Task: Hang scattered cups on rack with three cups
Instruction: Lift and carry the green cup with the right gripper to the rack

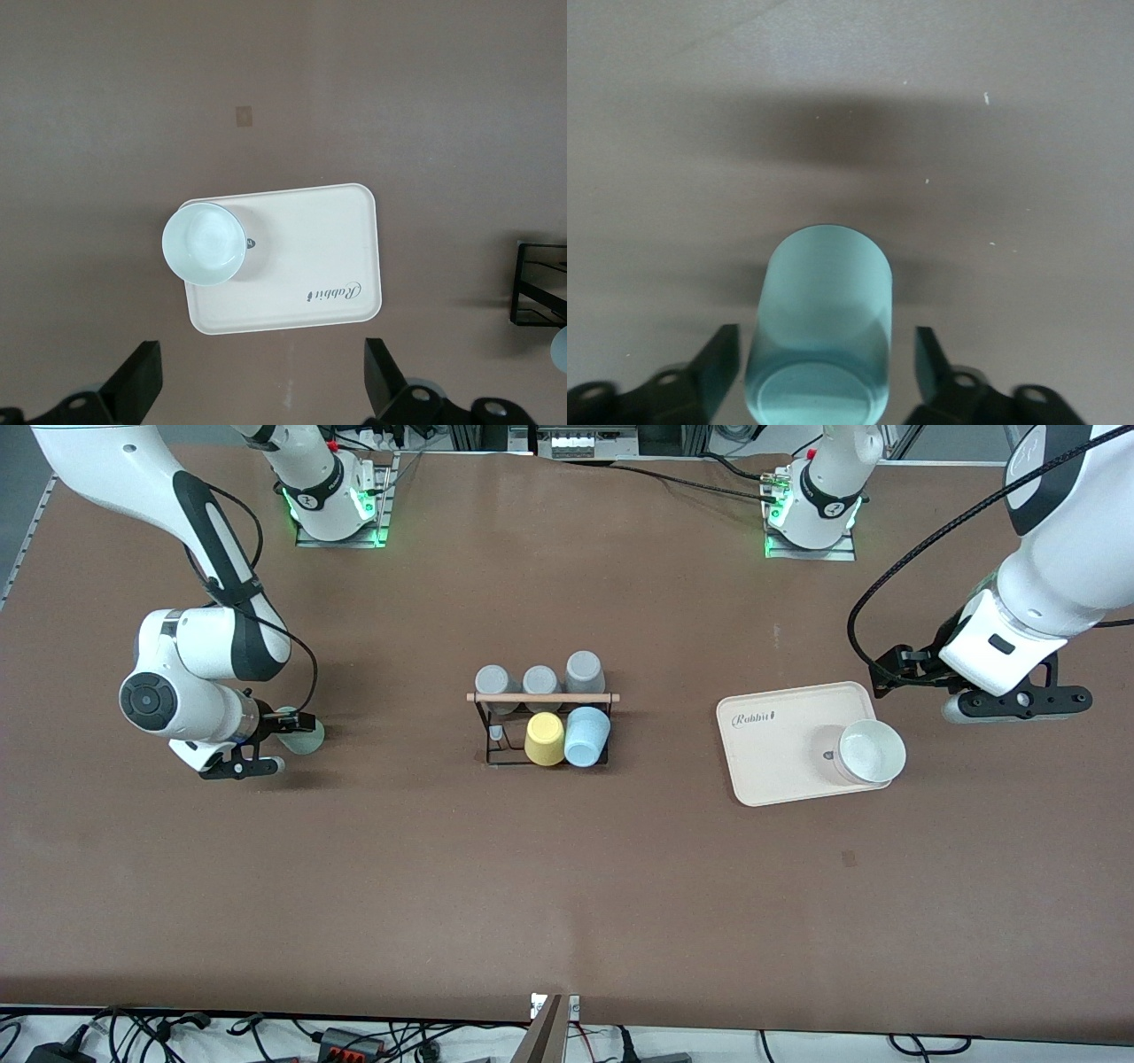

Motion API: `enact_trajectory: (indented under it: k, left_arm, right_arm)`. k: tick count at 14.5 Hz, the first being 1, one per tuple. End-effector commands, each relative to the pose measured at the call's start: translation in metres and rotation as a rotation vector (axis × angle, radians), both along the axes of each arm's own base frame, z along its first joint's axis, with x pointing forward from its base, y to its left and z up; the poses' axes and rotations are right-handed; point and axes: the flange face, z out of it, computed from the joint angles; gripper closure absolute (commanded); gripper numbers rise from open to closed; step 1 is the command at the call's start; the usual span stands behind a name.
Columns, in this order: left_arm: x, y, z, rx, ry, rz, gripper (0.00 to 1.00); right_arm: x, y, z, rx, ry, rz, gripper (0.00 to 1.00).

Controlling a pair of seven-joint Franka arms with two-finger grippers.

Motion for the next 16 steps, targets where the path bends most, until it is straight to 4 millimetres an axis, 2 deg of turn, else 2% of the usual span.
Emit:
enact_trajectory:
  k: [1,2,4,5,8,11,13,14,16]
  left_arm:
    - [-0.004,0.003,0.005,0.001,-0.018,-0.018,0.0]
    - [-0.003,0.002,0.004,0.0,-0.019,-0.02,0.0]
    - [-0.003,0.001,0.005,0.0,-0.023,-0.023,0.0]
    - [-0.003,0.001,0.004,0.001,-0.02,-0.025,0.0]
    - [-0.004,0.003,0.005,0.001,-0.015,-0.02,0.0]
    - [-0.005,0.003,0.005,0.002,-0.012,-0.021,0.0]
    - [-0.005,0.003,0.005,0.002,-0.01,-0.021,0.0]
    - [-0.004,0.005,0.005,0.002,-0.01,-0.018,0.0]
    - [-0.006,0.003,0.005,-0.003,-0.006,-0.02,0.0]
  right_arm:
    - [-0.003,0.006,0.002,-0.012,0.001,-0.032,0.71]
    - [-0.001,0.008,0.008,-0.011,-0.008,-0.03,0.76]
    - [0.007,0.019,0.025,-0.008,-0.017,-0.013,0.79]
    - [0.016,0.027,0.044,-0.003,-0.023,-0.003,0.79]
    - [0.05,0.076,0.108,0.089,-0.04,0.009,0.8]
    - [0.068,0.151,0.137,0.145,-0.093,-0.039,0.81]
    - [0.07,0.211,0.157,0.141,-0.134,-0.1,0.81]
    - [0.068,0.234,0.164,0.141,-0.146,-0.14,0.81]
    - [0.056,0.275,0.162,0.125,-0.149,-0.216,0.81]
